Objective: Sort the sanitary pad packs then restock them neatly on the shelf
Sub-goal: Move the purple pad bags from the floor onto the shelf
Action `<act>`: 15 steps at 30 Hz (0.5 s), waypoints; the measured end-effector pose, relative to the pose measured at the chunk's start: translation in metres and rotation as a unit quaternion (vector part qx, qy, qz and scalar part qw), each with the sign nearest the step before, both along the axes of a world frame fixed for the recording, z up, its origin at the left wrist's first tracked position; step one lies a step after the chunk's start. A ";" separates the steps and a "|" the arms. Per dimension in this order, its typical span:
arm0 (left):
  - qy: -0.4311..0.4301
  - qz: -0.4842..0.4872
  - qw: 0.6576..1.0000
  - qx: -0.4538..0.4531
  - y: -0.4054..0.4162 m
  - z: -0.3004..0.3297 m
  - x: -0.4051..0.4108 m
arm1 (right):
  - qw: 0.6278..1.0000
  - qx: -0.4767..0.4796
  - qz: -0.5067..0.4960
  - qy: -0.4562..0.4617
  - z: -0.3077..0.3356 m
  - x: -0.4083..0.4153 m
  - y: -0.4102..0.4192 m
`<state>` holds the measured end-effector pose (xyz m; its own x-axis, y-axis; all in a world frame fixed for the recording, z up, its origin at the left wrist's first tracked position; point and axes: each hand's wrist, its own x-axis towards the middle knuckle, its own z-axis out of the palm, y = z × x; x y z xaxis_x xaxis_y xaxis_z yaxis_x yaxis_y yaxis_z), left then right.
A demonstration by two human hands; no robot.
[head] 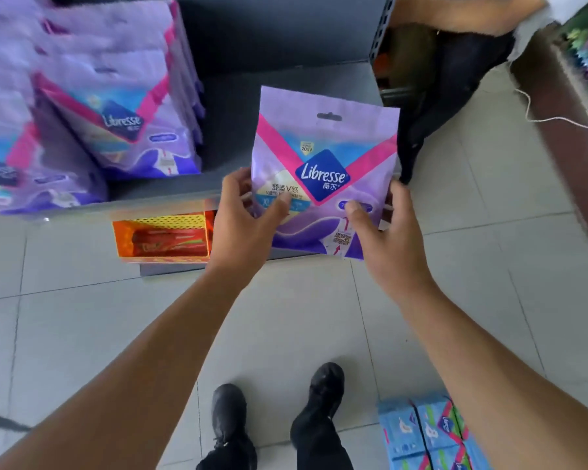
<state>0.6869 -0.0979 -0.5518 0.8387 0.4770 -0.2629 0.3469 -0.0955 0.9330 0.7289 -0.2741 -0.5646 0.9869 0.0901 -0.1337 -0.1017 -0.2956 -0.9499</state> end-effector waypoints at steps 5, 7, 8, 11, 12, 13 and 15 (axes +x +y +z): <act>-0.012 0.067 0.998 0.019 0.078 0.003 -0.039 | 0.998 -0.030 0.038 -0.042 0.010 -0.018 0.085; -0.016 0.095 0.995 0.032 0.107 -0.001 -0.050 | 0.996 -0.048 0.058 -0.052 0.010 -0.022 0.117; -0.016 0.108 0.993 0.047 0.120 -0.004 -0.053 | 0.995 -0.055 0.068 -0.050 0.009 -0.023 0.133; -0.008 0.145 0.983 0.113 0.155 -0.014 -0.057 | 0.992 -0.074 0.081 -0.058 0.005 -0.020 0.175; -0.008 0.149 0.980 0.130 0.165 -0.018 -0.056 | 0.992 -0.074 0.080 -0.066 0.003 -0.017 0.187; -0.005 0.147 0.979 0.141 0.174 -0.023 -0.054 | 0.992 -0.073 0.079 -0.071 0.001 -0.013 0.198; 0.002 0.142 0.980 0.138 0.188 -0.030 -0.048 | 0.990 -0.081 0.085 -0.078 -0.006 -0.003 0.217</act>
<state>0.6385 0.0897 -0.5819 0.6617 0.7438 -0.0944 0.3990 -0.2428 0.8842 0.7254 -0.0572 -0.5702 0.9693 0.2458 -0.0073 0.1063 -0.4454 -0.8890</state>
